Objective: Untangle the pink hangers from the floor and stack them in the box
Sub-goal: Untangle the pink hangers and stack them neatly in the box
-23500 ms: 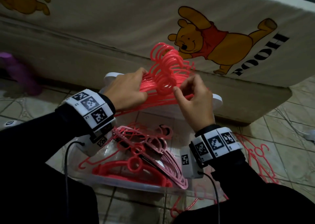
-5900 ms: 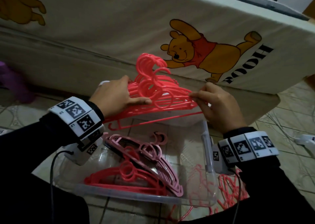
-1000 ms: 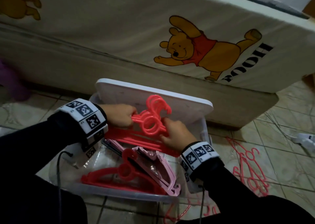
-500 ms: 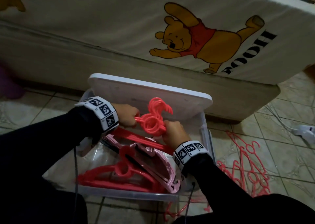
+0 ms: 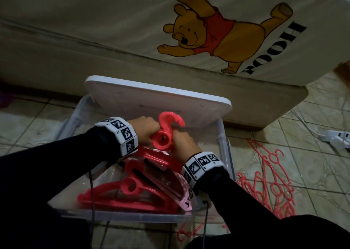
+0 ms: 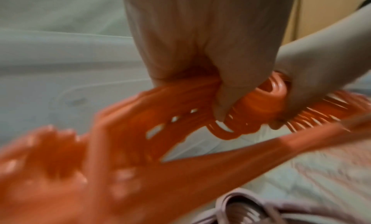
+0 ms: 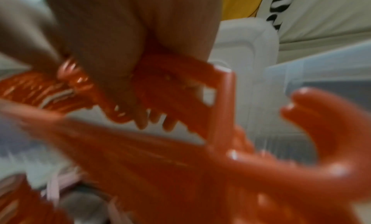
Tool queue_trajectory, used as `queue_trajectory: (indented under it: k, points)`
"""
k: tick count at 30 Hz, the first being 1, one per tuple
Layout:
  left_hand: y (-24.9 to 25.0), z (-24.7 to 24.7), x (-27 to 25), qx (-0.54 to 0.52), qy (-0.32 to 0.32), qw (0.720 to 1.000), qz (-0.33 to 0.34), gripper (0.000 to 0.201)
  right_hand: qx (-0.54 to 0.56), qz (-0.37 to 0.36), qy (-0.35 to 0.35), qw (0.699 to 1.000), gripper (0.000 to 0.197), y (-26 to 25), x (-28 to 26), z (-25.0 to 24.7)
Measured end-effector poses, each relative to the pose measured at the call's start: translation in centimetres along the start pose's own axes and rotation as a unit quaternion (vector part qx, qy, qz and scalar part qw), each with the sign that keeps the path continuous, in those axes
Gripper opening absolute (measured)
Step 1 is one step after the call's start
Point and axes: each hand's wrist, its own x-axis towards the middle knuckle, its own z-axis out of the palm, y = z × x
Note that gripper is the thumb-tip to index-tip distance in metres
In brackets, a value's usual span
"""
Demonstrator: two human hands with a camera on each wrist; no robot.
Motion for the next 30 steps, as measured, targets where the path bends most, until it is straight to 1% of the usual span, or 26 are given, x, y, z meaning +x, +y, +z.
queue_trajectory:
  k: [3, 5, 7, 9, 11, 14, 17, 19, 20, 23, 26, 28, 29, 30]
  points:
    - [0.4, 0.3, 0.4, 0.012, -0.011, 1.0, 0.017, 0.014, -0.02, 0.005, 0.043, 0.999, 0.029, 0.4, -0.4, 0.4]
    - [0.7, 0.3, 0.8, 0.009, -0.014, 1.0, 0.016, 0.017, -0.035, -0.003, 0.061, 0.998, 0.03, 0.9, -0.4, 0.3]
    - [1.2, 0.3, 1.1, 0.011, -0.009, 1.0, 0.02, 0.022, -0.047, -0.006, 0.061, 0.997, 0.031, 1.3, -0.4, -0.1]
    - [1.0, 0.5, 1.3, -0.002, 0.004, 1.0, 0.018, 0.031, -0.042, 0.001, 0.059, 0.997, 0.028, 1.8, -0.2, -0.7]
    - [0.2, 0.7, 1.1, 0.002, 0.008, 1.0, -0.003, 0.037, -0.001, 0.019, 0.061, 0.998, 0.026, 2.5, -0.4, -1.2]
    - [-1.2, 0.8, 1.3, 0.067, -0.003, 0.997, -0.031, 0.033, 0.06, 0.053, 0.053, 0.995, 0.024, 3.0, -0.5, -1.2]
    - [-1.2, 1.2, 2.0, 0.081, -0.022, 0.996, -0.042, 0.032, 0.062, 0.078, 0.035, 0.994, 0.021, 3.5, 0.1, -0.2]
    - [-1.1, 1.5, 2.5, 0.058, -0.003, 0.997, -0.054, 0.03, 0.081, 0.097, 0.038, 0.991, 0.019, 4.1, 0.6, 0.7]
    - [-1.1, 1.6, 2.6, 0.039, 0.014, 0.997, -0.067, 0.029, 0.084, 0.118, 0.034, 0.989, 0.019, 4.5, 0.8, 1.2]
    - [-1.5, 1.8, 3.3, -0.02, 0.052, 0.99, -0.129, 0.04, 0.098, 0.205, 0.02, 0.974, 0.018, 6.3, 1.1, 2.6]
    - [-1.6, 2.4, 3.7, -0.1, 0.083, 0.971, -0.2, 0.048, 0.167, 0.275, 0.009, 0.947, 0.013, 7.5, 1.4, 3.8]
    - [-1.2, 3.0, 4.0, -0.157, 0.086, 0.952, -0.25, 0.051, 0.166, 0.295, -0.02, 0.941, 0.014, 8.0, 1.5, 4.5]
    - [-0.9, 3.4, 4.1, -0.186, 0.073, 0.942, -0.27, 0.054, 0.158, 0.295, -0.041, 0.941, 0.023, 8.3, 1.6, 5.1]
    - [-0.6, 3.7, 4.4, -0.219, 0.052, 0.932, -0.285, 0.057, 0.154, 0.3, -0.066, 0.939, 0.037, 8.3, 1.5, 5.6]
